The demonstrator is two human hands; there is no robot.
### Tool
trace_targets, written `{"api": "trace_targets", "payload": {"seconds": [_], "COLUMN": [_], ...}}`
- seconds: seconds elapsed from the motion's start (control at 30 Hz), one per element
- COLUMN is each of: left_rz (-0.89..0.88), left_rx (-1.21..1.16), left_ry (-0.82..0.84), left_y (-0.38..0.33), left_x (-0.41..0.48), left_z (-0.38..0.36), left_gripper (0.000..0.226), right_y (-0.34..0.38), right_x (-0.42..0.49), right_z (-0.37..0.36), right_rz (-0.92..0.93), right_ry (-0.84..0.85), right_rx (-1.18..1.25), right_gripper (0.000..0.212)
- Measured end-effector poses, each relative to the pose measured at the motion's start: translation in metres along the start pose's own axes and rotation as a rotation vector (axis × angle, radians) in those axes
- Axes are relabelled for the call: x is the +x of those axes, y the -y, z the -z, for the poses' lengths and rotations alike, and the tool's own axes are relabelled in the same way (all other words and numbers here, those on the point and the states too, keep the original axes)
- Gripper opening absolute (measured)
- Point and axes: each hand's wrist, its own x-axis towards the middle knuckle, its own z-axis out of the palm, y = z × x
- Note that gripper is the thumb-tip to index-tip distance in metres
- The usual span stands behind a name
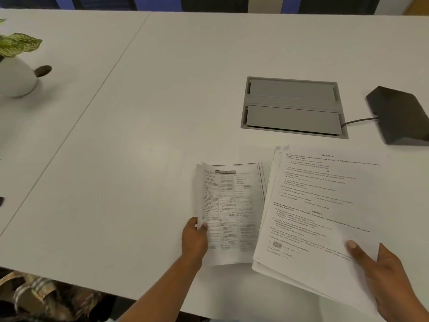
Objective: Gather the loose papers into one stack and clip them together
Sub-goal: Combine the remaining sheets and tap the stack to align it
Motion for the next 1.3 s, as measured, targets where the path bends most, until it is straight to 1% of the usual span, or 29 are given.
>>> {"api": "trace_targets", "payload": {"seconds": [0.03,0.1,0.13,0.23,0.33,0.47,0.57,0.73,0.8,0.9,1.03,1.13,1.17,1.23,1.3], "left_rz": [-0.003,-0.017,-0.031,-0.103,-0.14,-0.178,-0.21,-0.259,-0.274,-0.286,-0.294,-0.33,-0.338,-0.312,-0.158], "left_rx": [-0.005,-0.006,-0.012,-0.064,-0.141,-0.226,-0.247,-0.223,-0.187,-0.135,-0.047,0.053,0.081,0.05,-0.101], "left_ry": [-0.003,-0.023,-0.036,-0.074,-0.075,-0.034,0.044,0.235,0.293,0.341,0.288,0.179,0.144,0.159,0.305], "left_y": [-0.001,-0.003,-0.005,-0.015,-0.03,-0.056,-0.073,-0.093,-0.096,-0.097,-0.095,-0.09,-0.089,-0.089,-0.092], "left_x": [-0.001,-0.003,-0.004,-0.013,-0.018,-0.029,-0.044,-0.08,-0.091,-0.099,-0.098,-0.094,-0.092,-0.09,-0.086], "left_z": [0.006,0.017,0.023,0.042,0.059,0.072,0.069,0.044,0.032,0.016,0.007,0.006,0.006,0.008,0.01], "left_gripper": [0.038,0.04,0.036,0.014,0.01,0.011,0.01,0.012,0.014,0.015,0.013,0.009,0.015,0.027,0.034], "right_y": [0.0,-0.002,-0.003,-0.006,-0.006,-0.006,-0.006,-0.002,0.001,0.009,0.02,0.025,0.025,0.028,0.027], "right_x": [0.001,0.005,0.006,0.009,0.009,0.006,0.006,0.004,0.001,-0.003,-0.009,-0.012,-0.013,-0.015,-0.015], "right_z": [0.001,0.004,0.006,0.012,0.015,0.01,0.001,-0.022,-0.03,-0.037,-0.043,-0.043,-0.043,-0.043,-0.043], "right_rz": [0.005,0.0,-0.004,-0.014,-0.027,-0.025,-0.037,-0.06,-0.061,-0.064,-0.042,-0.041,-0.045,-0.043,-0.06], "right_ry": [0.004,0.009,0.005,0.006,0.021,0.045,0.068,0.118,0.169,0.268,0.326,0.336,0.343,0.352,0.347], "right_rx": [0.001,0.005,0.007,0.012,0.012,0.013,0.023,0.028,0.007,0.033,0.026,0.02,0.03,0.047,0.062], "right_gripper": [0.015,0.014,0.014,0.014,0.016,0.025,0.025,0.019,0.024,0.019,0.019,0.02,0.02,0.021,0.023]}}
